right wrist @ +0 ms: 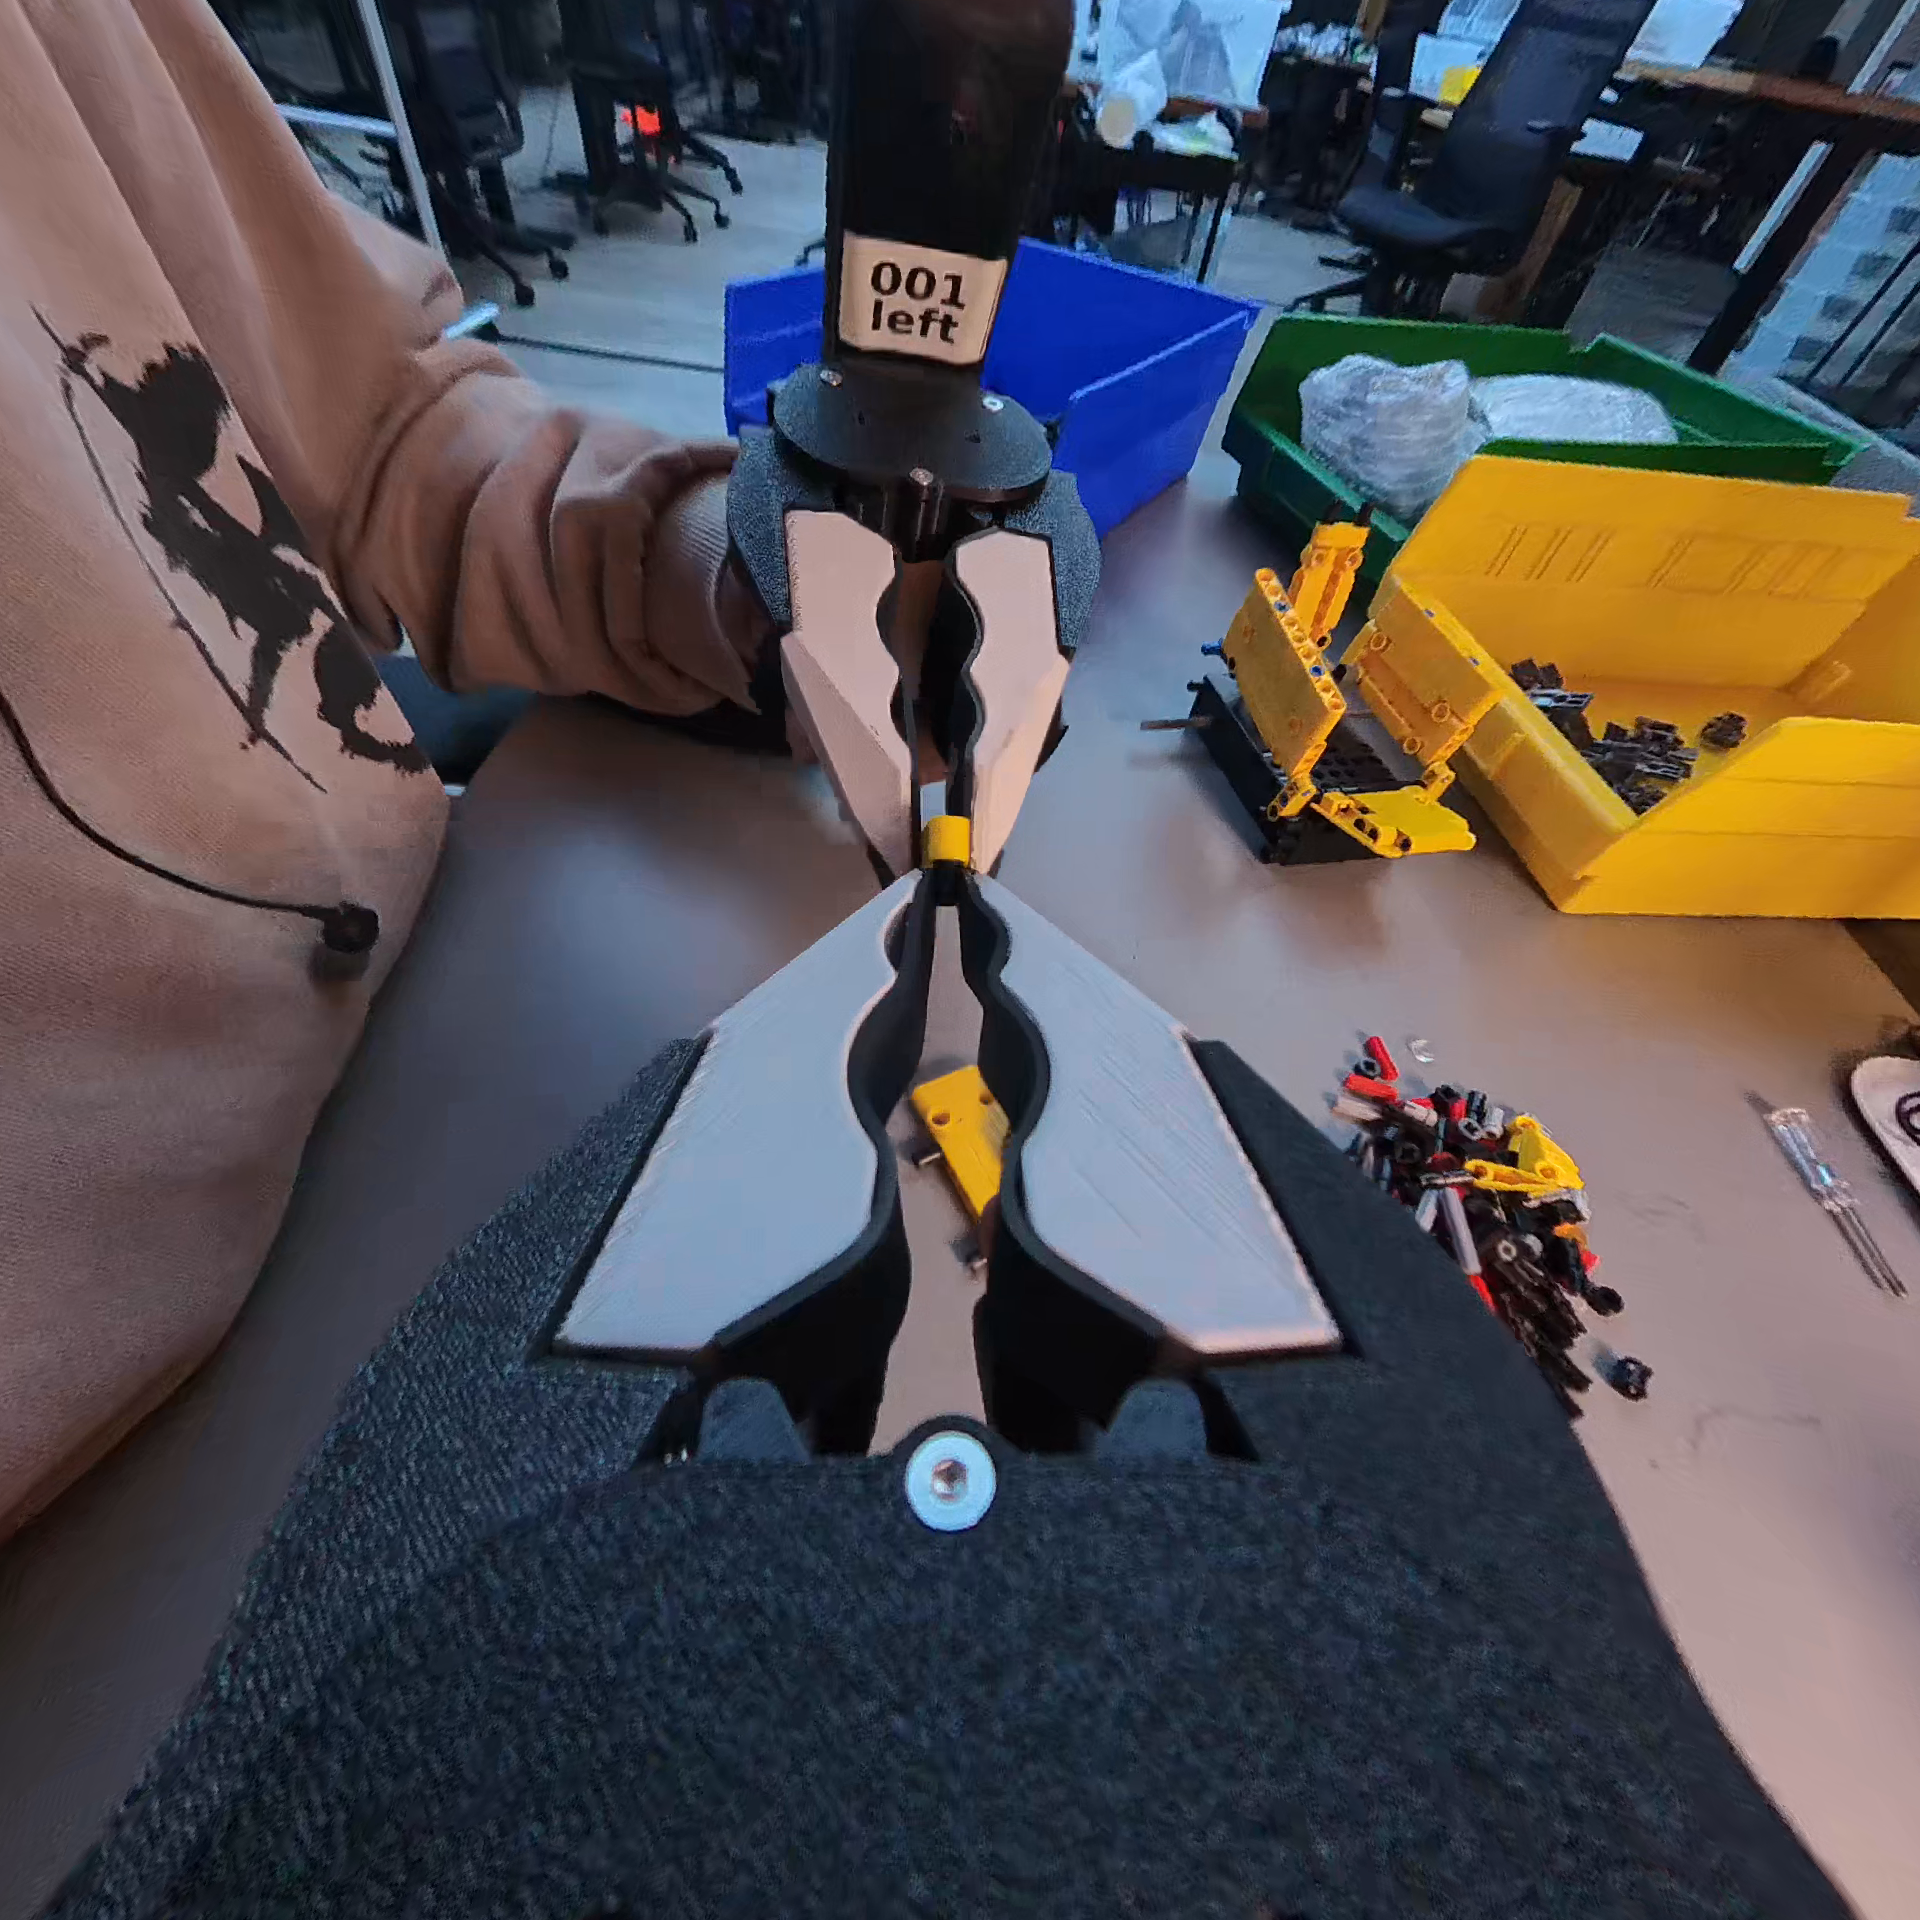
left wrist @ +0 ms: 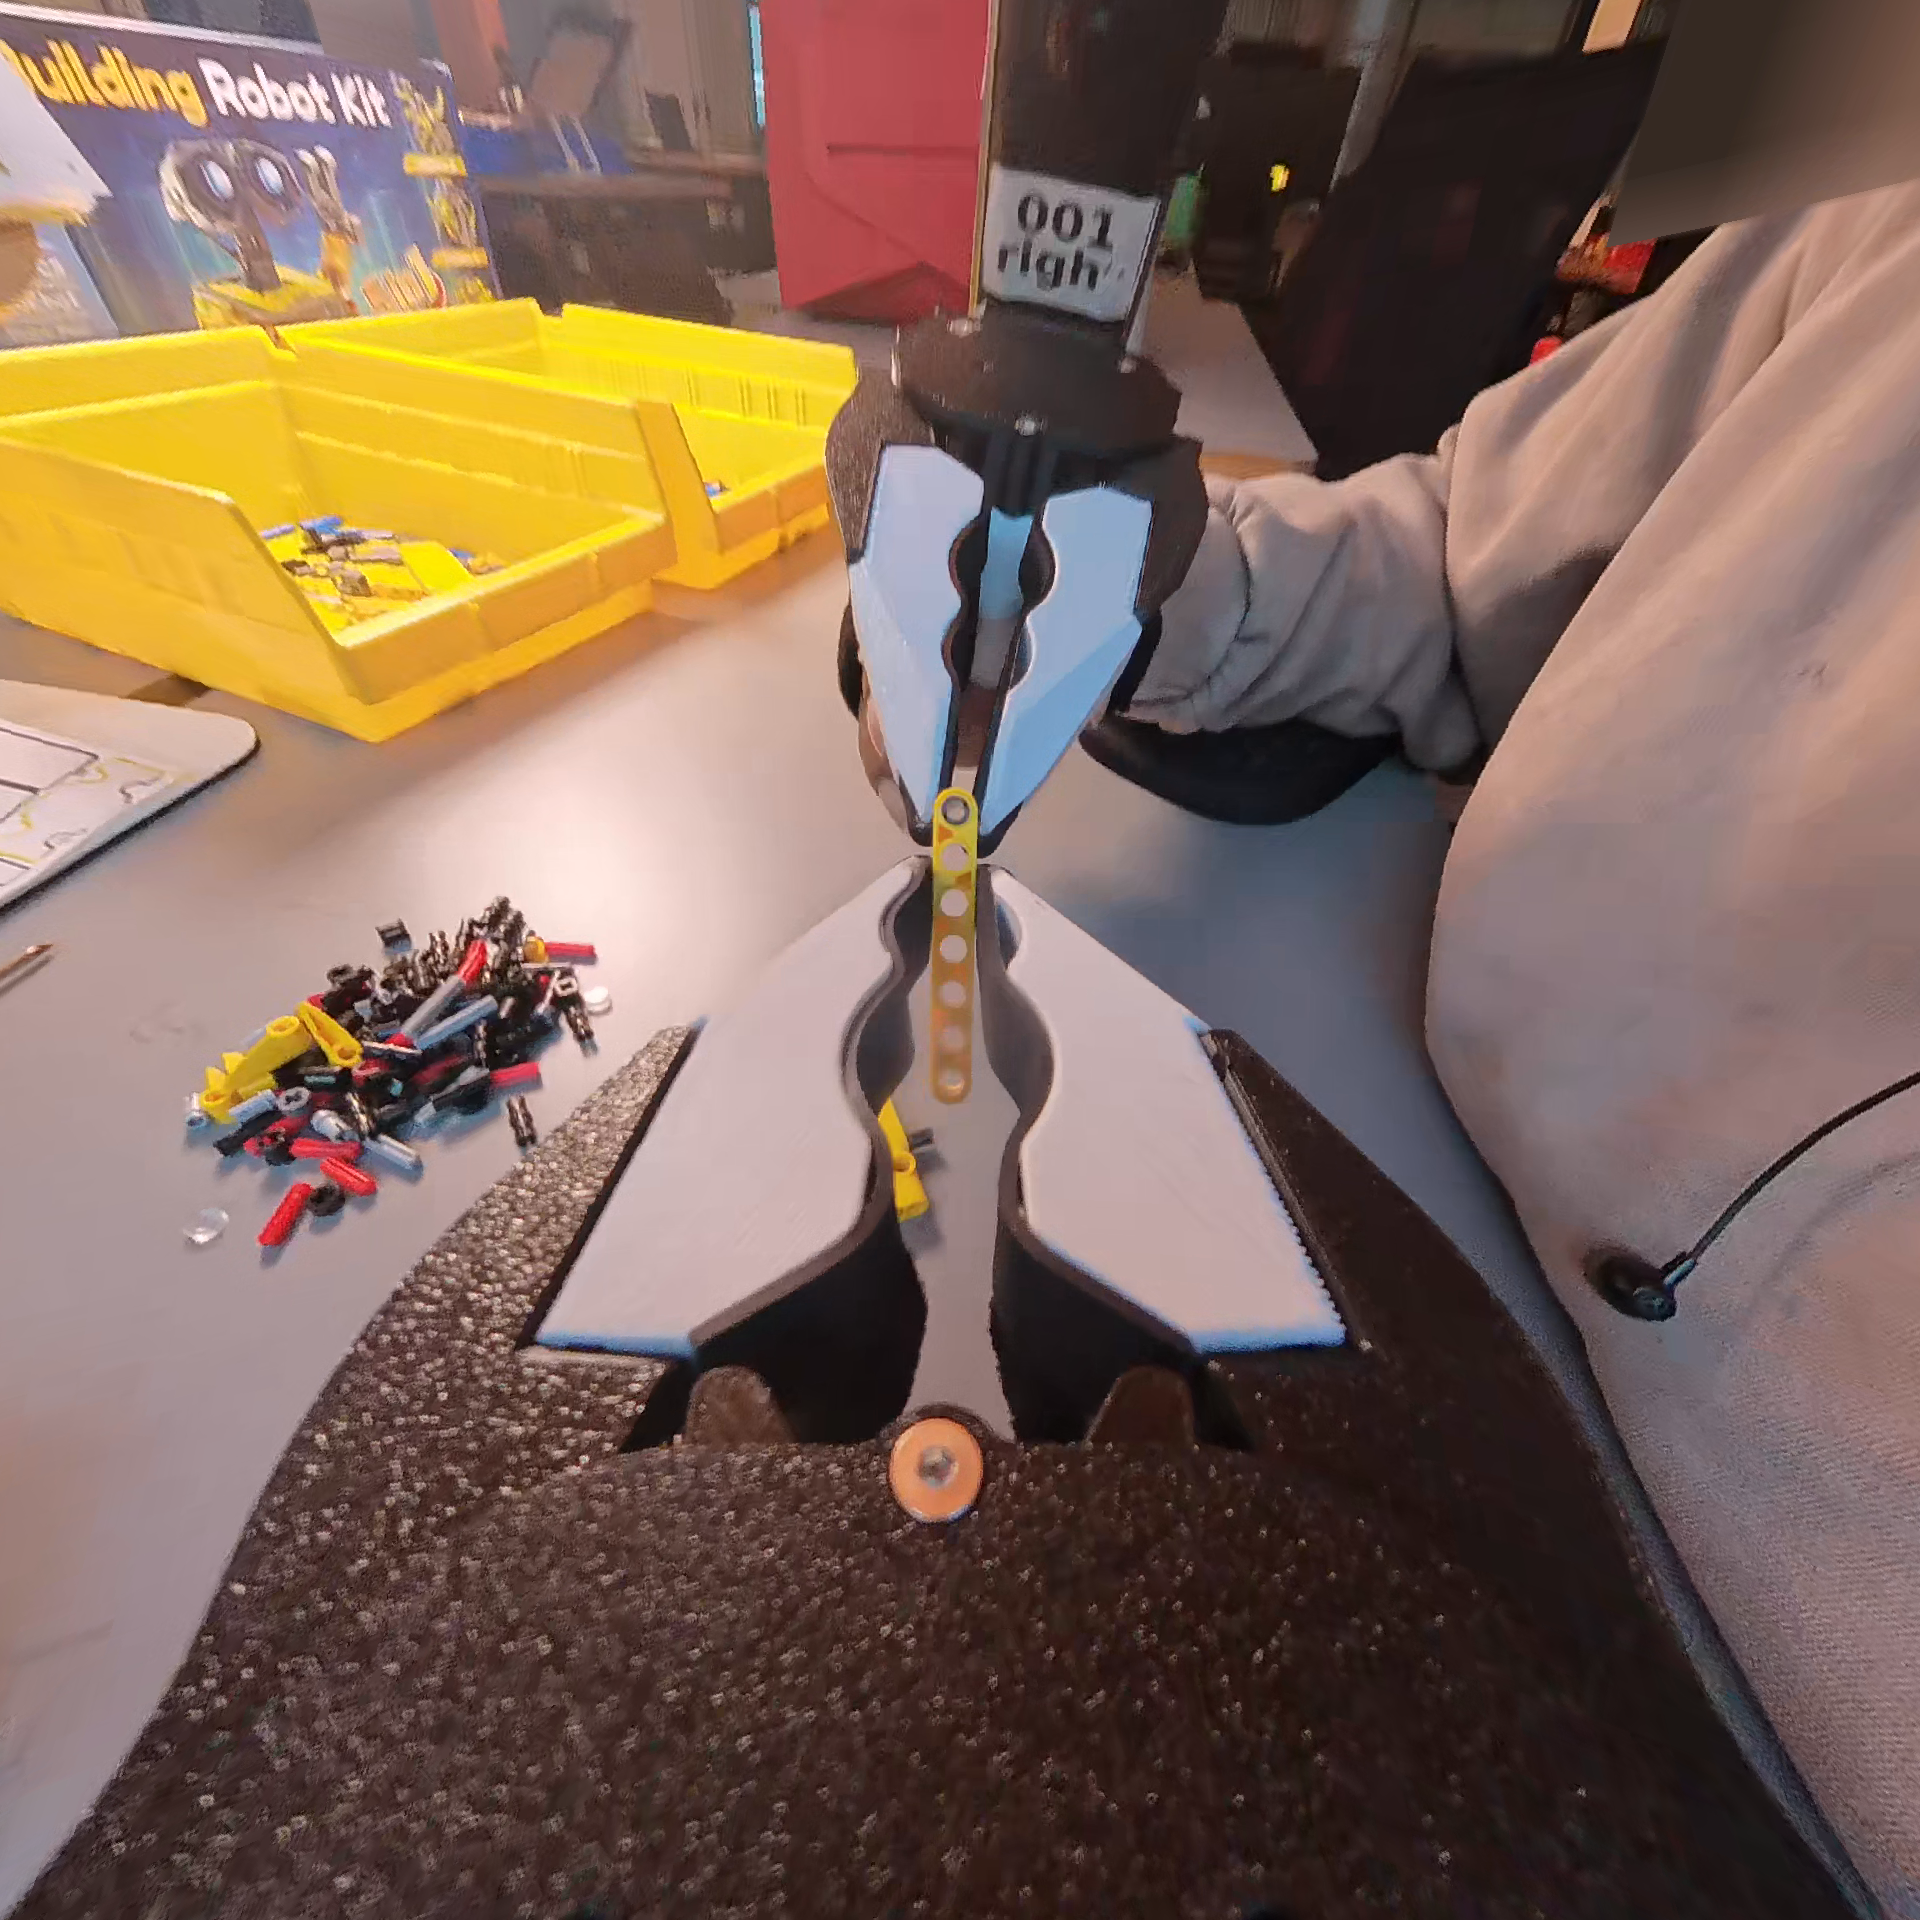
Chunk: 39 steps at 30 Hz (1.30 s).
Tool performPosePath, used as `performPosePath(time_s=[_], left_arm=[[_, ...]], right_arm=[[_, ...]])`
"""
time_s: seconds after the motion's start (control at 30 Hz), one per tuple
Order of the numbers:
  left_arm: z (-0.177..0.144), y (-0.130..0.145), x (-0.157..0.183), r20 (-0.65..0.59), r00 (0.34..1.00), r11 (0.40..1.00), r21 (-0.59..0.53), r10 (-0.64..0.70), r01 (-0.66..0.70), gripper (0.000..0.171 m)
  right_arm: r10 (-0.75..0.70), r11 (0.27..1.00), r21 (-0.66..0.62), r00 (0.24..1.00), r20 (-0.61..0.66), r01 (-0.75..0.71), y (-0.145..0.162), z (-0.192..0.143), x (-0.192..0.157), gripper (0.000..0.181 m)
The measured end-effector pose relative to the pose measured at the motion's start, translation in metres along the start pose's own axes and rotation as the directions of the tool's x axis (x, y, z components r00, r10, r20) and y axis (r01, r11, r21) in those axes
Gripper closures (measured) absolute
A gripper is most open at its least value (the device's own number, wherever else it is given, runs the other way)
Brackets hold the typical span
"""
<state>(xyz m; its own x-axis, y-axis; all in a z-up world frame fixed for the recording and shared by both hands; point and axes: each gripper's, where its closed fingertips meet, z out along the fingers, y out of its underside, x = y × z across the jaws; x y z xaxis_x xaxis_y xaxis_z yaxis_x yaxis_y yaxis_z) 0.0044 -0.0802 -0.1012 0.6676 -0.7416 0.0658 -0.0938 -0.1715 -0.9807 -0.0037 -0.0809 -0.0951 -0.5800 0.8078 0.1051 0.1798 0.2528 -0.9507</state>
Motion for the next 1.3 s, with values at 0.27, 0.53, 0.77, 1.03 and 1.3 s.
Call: performPosePath(time_s=[0.27,0.53,0.77,1.03,1.3], left_arm=[[-0.012,-0.026,0.002,0.006,1.000,0.994,0.113,-0.004,0.003,0.166],[-0.016,-0.039,0.003,-0.032,0.998,0.979,0.194,-0.050,0.055,0.166],[-0.017,-0.063,0.006,-0.061,0.996,0.951,0.296,-0.069,0.084,0.167],[-0.068,-0.095,-0.017,-0.001,0.994,0.867,0.489,-0.107,0.094,0.166],[-0.036,-0.069,-0.020,-0.051,0.982,0.873,0.451,-0.182,0.185,0.166]], right_arm=[[0.192,0.959,0.183,0.970,0.150,-0.218,-0.019,-0.001,-0.001,0.179],[0.230,0.937,0.223,0.955,0.188,-0.269,-0.023,0.001,-0.005,0.179],[0.215,0.940,0.226,0.958,0.187,-0.255,-0.026,0.009,-0.010,0.179],[0.179,0.979,0.090,0.981,0.073,-0.185,-0.004,0.012,0.011,0.181],[0.362,0.900,0.204,0.921,0.142,-0.385,-0.023,0.010,0.011,0.147]])
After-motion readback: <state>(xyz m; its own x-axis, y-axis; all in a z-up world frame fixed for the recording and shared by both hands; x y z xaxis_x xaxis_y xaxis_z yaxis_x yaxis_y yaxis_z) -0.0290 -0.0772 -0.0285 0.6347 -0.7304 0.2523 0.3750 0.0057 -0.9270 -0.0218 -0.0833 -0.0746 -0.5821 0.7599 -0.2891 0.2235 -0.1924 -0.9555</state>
